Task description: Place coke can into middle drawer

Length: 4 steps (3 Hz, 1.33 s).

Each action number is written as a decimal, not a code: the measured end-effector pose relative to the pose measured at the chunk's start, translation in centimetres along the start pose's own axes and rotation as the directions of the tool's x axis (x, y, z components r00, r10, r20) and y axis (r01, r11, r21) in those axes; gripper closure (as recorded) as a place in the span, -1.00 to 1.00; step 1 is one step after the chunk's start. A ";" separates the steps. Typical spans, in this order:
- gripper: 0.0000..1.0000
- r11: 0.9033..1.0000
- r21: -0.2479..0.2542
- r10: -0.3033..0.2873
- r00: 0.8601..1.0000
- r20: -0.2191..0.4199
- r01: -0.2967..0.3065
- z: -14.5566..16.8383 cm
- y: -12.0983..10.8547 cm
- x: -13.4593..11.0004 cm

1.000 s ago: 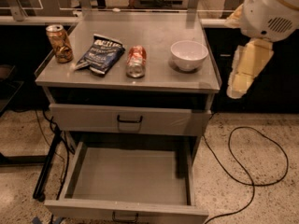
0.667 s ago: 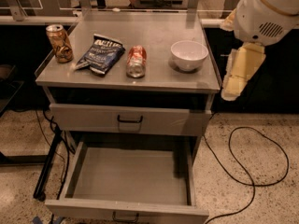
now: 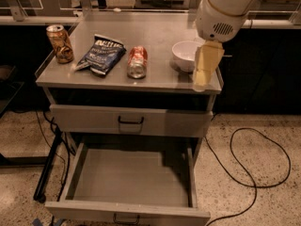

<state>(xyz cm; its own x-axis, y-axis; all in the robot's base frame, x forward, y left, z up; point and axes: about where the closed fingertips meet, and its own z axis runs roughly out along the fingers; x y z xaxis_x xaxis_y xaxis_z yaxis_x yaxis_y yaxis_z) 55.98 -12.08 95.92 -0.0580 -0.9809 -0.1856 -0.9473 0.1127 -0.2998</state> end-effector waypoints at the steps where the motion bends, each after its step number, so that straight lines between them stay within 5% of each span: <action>1: -1.00 1.000 0.009 -0.016 0.999 0.035 0.016 0.8 -1.2 -1.9; 3: -1.00 0.994 -0.020 -0.100 0.990 0.102 0.103 3.3 -5.6 -6.7; 4: -1.00 0.995 -0.018 -0.101 0.989 0.104 0.103 3.2 -5.7 -6.8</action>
Offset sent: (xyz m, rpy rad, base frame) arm 0.0607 0.0627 0.0005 0.0744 -0.0175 0.1118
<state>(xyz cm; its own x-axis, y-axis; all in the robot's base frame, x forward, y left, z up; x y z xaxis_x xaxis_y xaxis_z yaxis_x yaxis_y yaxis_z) 62.77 -5.57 95.85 0.0707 -0.9655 -0.2506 -0.9537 0.0082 -0.3008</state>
